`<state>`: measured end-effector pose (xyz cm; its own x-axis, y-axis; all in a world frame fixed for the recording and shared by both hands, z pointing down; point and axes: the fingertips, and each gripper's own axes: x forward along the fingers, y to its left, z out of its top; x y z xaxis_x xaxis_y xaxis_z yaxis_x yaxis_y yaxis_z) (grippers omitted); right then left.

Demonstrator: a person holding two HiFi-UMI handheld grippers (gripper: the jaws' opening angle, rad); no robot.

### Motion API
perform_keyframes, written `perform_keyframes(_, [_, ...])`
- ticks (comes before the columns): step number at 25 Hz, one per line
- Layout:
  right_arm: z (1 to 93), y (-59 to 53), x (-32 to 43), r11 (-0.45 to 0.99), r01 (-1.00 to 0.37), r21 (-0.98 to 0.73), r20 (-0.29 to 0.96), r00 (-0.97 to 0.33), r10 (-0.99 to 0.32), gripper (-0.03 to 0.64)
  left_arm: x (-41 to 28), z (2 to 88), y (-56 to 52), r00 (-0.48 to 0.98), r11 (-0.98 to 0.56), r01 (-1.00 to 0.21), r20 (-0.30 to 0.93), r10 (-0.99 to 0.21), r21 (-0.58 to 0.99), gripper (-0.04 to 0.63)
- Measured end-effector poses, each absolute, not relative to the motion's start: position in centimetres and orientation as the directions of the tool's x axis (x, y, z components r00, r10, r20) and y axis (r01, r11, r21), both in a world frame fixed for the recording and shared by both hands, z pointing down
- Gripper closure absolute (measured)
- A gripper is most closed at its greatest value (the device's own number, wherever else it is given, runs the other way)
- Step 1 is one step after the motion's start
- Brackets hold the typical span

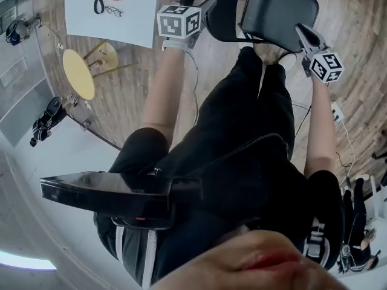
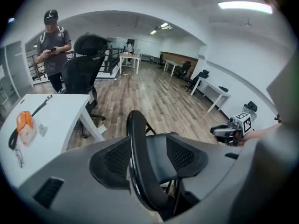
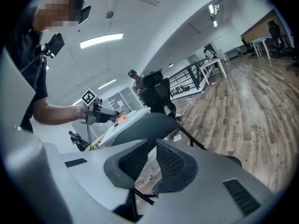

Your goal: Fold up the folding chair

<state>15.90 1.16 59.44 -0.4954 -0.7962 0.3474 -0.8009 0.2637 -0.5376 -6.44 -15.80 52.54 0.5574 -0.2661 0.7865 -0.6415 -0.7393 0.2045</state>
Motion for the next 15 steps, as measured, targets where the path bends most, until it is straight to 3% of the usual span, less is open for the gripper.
perform_keyframes(3, [65.7, 1.5, 17.9, 0.191, -0.777, -0.600, 0.377, -0.484, -0.789, 0.513, -7.6, 56.5, -17.2, 0.485, -0.730, -0.663, 0.839, -0.248, 0.168, 0.357])
perform_keyframes(8, [75.2, 2.4, 21.1, 0.093, -0.754, -0.650, 0.435, -0.470, -0.768, 0.450, -7.7, 60.8, -17.8, 0.468, -0.714, -0.664, 0.868, -0.165, 0.222, 0.340])
perform_keyframes(11, [80.9, 4.0, 23.1, -0.027, -0.688, -0.725, 0.457, -0.451, -0.766, 0.353, -7.7, 63.2, -17.7, 0.449, -0.713, -0.656, 0.888, -0.105, 0.247, 0.336])
perform_keyframes(15, [87.3, 5.6, 25.5, -0.152, -0.613, -0.775, 0.481, -0.418, -0.770, 0.314, -8.1, 65.2, -17.5, 0.427, -0.711, -0.654, 0.902, -0.065, 0.258, 0.336])
